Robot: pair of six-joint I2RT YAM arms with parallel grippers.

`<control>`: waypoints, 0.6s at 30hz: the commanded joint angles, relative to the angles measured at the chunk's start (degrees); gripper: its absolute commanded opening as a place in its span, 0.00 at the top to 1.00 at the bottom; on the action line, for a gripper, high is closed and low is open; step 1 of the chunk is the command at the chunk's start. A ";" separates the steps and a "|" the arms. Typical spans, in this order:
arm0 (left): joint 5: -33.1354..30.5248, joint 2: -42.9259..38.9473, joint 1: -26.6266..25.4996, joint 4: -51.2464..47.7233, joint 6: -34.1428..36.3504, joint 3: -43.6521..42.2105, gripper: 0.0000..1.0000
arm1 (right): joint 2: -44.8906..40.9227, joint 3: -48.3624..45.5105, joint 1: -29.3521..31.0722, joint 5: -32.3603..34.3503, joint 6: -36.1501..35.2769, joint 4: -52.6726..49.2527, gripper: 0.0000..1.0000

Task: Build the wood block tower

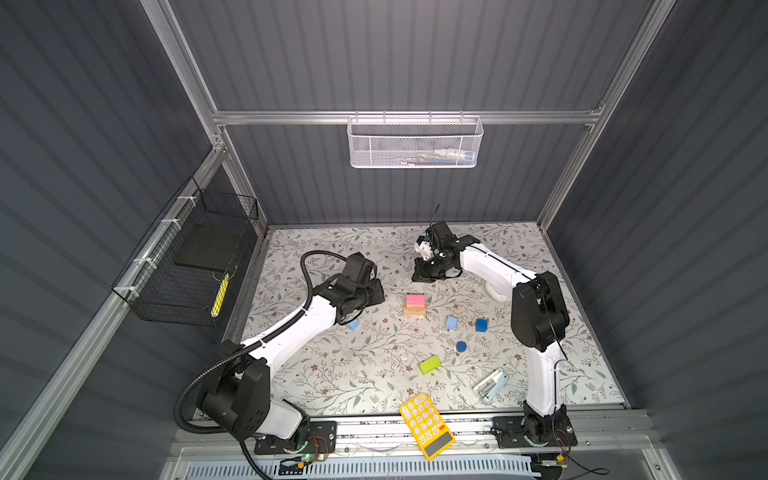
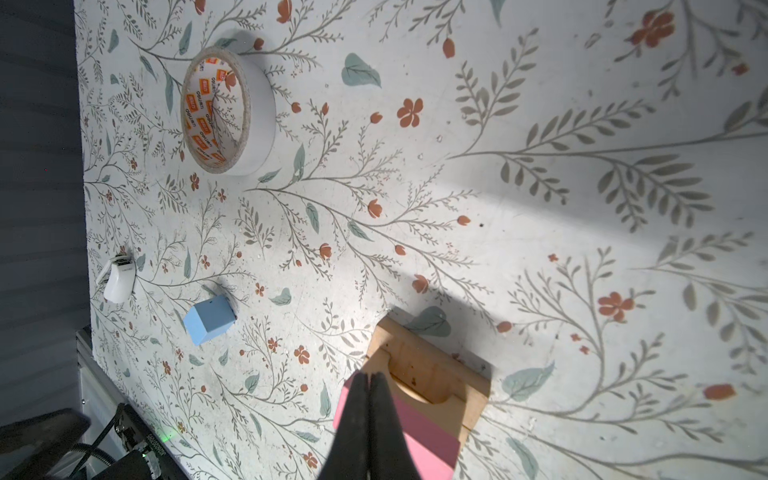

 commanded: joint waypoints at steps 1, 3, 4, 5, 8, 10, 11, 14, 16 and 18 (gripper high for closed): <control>1.36 -0.17 0.39 0.84 0.21 -0.22 0.67 | 1.03 -0.23 0.29 0.86 -0.47 -0.95 1.00; 1.71 0.31 0.39 0.83 0.21 -0.13 0.67 | 1.49 -0.21 0.28 0.79 -0.46 -0.90 1.00; 1.87 0.43 0.39 0.83 0.21 -0.09 0.67 | 1.63 -0.29 0.33 0.87 -0.47 -0.96 1.00; 1.96 0.60 0.39 0.74 0.18 -0.04 0.67 | 1.76 -0.31 0.34 0.94 -0.48 -0.85 1.00; 2.08 0.92 0.41 0.65 0.15 0.05 0.67 | 2.36 -0.37 0.42 0.95 -0.30 -0.74 1.00; 2.16 1.08 0.39 0.51 0.27 0.18 0.67 | 2.53 -0.52 0.43 0.86 -0.21 -0.70 1.00; 2.14 1.07 0.39 0.52 0.31 0.24 0.67 | 2.62 -0.60 0.55 0.86 -0.17 -0.75 1.00; 2.16 1.15 0.39 0.43 0.43 0.22 0.67 | 2.55 -0.84 0.70 0.86 -0.30 -0.71 1.00; 2.16 1.26 0.39 0.48 0.48 0.27 0.67 | 2.54 -1.19 0.79 0.87 -0.30 -0.73 1.00; 2.35 1.41 0.39 0.47 0.42 0.31 0.67 | 2.50 -1.53 0.94 0.86 -0.23 -0.71 1.00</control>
